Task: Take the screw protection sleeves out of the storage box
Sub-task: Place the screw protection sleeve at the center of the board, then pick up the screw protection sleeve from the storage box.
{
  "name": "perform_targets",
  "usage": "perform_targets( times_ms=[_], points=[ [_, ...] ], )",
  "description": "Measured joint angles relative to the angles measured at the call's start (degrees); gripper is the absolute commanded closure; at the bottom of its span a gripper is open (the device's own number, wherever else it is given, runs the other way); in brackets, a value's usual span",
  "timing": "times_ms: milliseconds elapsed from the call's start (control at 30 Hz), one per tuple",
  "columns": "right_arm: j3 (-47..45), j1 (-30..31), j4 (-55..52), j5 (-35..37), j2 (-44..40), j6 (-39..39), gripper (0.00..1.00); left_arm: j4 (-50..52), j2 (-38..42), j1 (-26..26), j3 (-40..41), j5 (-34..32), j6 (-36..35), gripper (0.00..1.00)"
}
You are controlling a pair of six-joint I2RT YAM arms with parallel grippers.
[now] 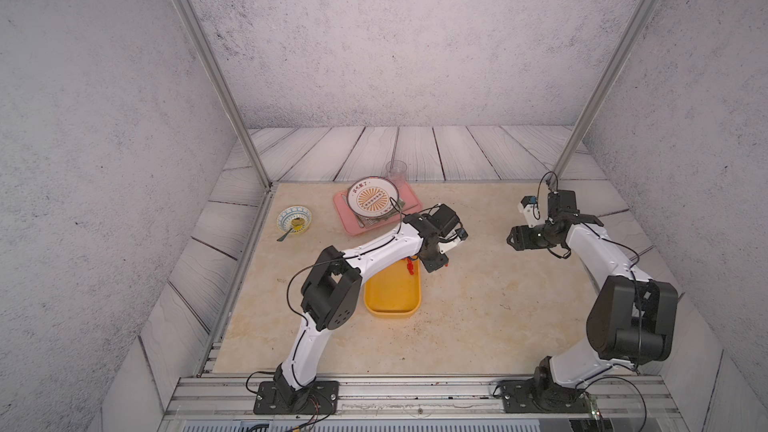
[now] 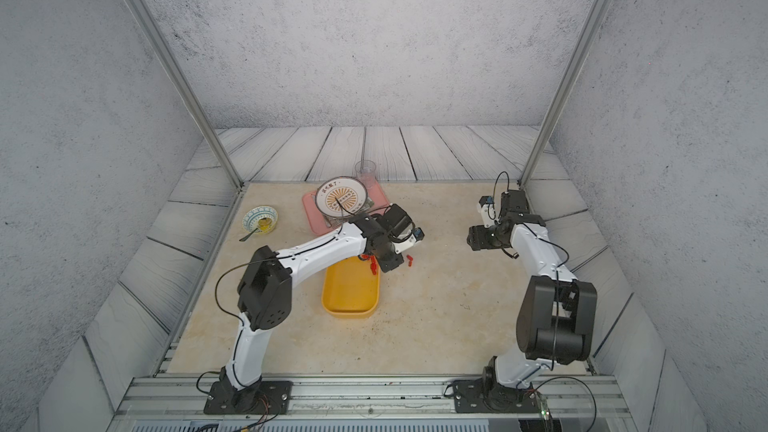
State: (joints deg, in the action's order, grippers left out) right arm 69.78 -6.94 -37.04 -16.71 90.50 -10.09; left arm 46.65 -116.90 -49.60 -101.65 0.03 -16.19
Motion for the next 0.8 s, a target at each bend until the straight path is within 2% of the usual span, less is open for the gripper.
perform_targets(
  times_ms=[133, 267, 367, 467, 800],
  points=[
    [0.0, 0.0, 0.0, -0.9, 0.0, -0.5, 0.31, -0.4, 10.3, 1.7, 9.1, -0.1, -0.9, 0.81],
    [0.0, 0.0, -0.7, -5.1, 0.0, -2.2, 0.29, -0.6, 14.4, 6.6, 16.9, -0.2, -2.6, 0.81],
    [0.0, 0.3, -1.7, -10.0, -0.5, -3.8, 0.27, -0.8, 14.3, 9.6, 21.4, -1.1, -5.1, 0.81],
    [0.0, 0.9, -2.2, -13.6, -1.5, -5.1, 0.25, -1.0, 13.3, 10.4, 23.3, -1.9, -8.0, 0.81],
    [0.0, 1.4, -2.6, -16.4, -1.9, -6.5, 0.24, -8.7, 7.9, 10.6, 24.3, -7.7, -17.7, 0.81]
  ],
)
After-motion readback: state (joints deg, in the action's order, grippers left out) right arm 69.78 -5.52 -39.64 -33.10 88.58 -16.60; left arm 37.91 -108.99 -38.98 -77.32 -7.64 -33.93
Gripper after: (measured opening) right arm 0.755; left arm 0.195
